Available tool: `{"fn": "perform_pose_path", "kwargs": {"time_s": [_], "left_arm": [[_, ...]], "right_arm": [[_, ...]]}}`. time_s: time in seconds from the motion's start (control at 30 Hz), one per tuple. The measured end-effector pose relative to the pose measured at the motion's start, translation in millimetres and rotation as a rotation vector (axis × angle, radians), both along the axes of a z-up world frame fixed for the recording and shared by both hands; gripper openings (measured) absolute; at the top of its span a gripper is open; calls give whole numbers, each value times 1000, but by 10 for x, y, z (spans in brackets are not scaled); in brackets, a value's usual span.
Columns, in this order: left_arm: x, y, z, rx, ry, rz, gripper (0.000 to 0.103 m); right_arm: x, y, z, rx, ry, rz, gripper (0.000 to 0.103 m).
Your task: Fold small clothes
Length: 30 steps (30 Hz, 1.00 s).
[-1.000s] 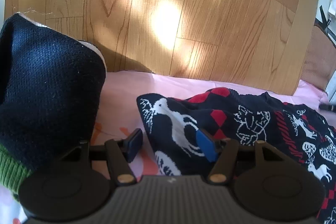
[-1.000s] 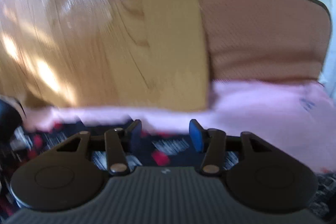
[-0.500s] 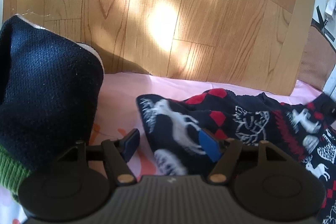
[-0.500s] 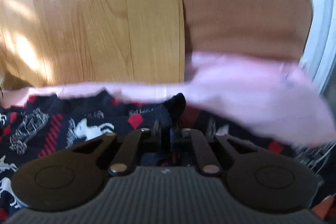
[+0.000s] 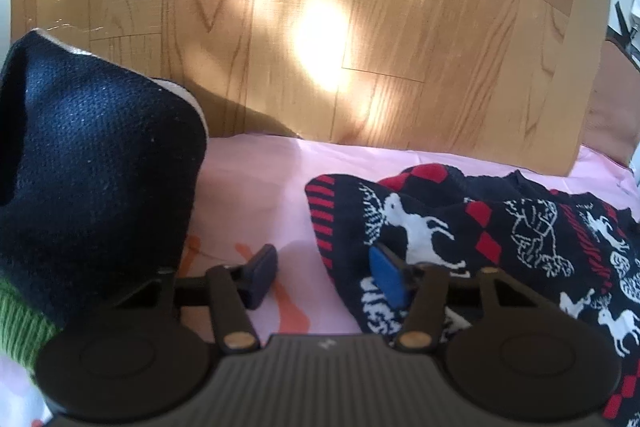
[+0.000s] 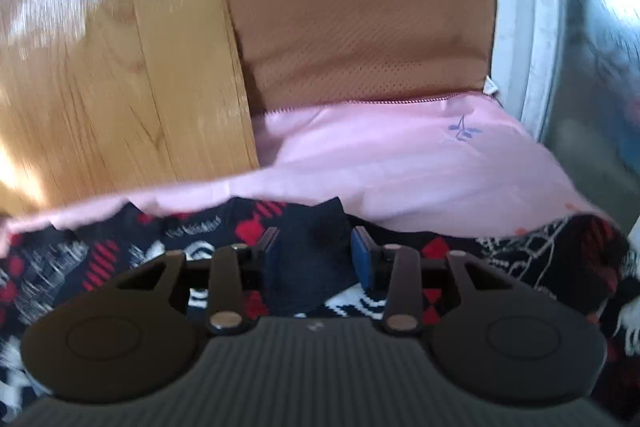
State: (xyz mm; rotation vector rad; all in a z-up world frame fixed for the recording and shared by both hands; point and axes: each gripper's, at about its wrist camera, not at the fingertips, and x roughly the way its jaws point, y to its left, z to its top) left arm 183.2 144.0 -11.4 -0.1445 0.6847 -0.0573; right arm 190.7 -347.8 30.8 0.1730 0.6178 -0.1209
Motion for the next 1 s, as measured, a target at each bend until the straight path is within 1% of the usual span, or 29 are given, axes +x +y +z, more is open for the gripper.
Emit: {"fn": "perform_pose_path", "kwargs": {"time_s": [0.07,0.1,0.13,0.17,0.2,0.23,0.27,0.3,0.33,0.37,0.4,0.47,0.5,0.57,0.63,0.7,0.73,0.77,0.87,0.97,1.0], "left_arm": [[9,-13,11,6,0,4,51],[5,-12,12,8,0,7,52],[4,-7,13,7,0,8,53],[-2,4,16,-1,-4,7,53],[-17,21,24,-10,-14,7,52],[-55,38,44,-19,-40,12,52],[-94,47,70,-20,-71,17,54],[-153,40,113,-17,-115,18,56],[-231,27,171,-22,-169,11,56],[-294,16,220,-37,-213,-2,59],[-369,-1,271,-62,-257,-23,65],[-478,-62,334,-103,-307,-84,71],[-508,-118,347,-110,-313,-126,72],[-516,-251,327,-90,-293,-203,72],[-473,-388,253,-45,-237,-266,72],[-381,-485,153,-7,-145,-306,72],[-313,-515,96,6,-82,-316,72],[-260,-519,71,0,-40,-320,72],[-254,-453,54,-46,-27,-323,74],[-260,-462,46,-44,-28,-326,75],[-255,-470,41,-41,-29,-327,76]], "right_arm": [[50,40,-144,-13,101,56,45],[33,32,-165,-47,103,60,44],[-50,-29,-149,-52,105,43,44],[-115,-110,-99,-29,97,22,44],[-246,-283,-16,52,52,-8,44],[-333,-395,22,100,26,-31,44],[-434,-523,74,153,2,-64,44],[-609,-744,140,232,-30,-119,44],[-767,-840,187,268,-44,-146,44],[-935,-921,248,304,-57,-176,44],[-1111,-1082,280,351,-75,-224,44],[-1302,-1189,280,372,-98,-275,44],[-1409,-1239,277,384,-113,-301,44],[-1527,-1263,208,432,-129,-328,44],[-1596,-1272,159,499,-136,-329,44],[-1544,-1209,97,524,-132,-330,44],[-1504,-1182,61,529,-123,-337,45],[-1484,-1185,37,534,-114,-346,45],[-1314,-1268,-139,549,-78,-392,45],[-1083,-1427,-354,575,-70,-472,45],[-1025,-1487,-400,581,-80,-495,42]]}}
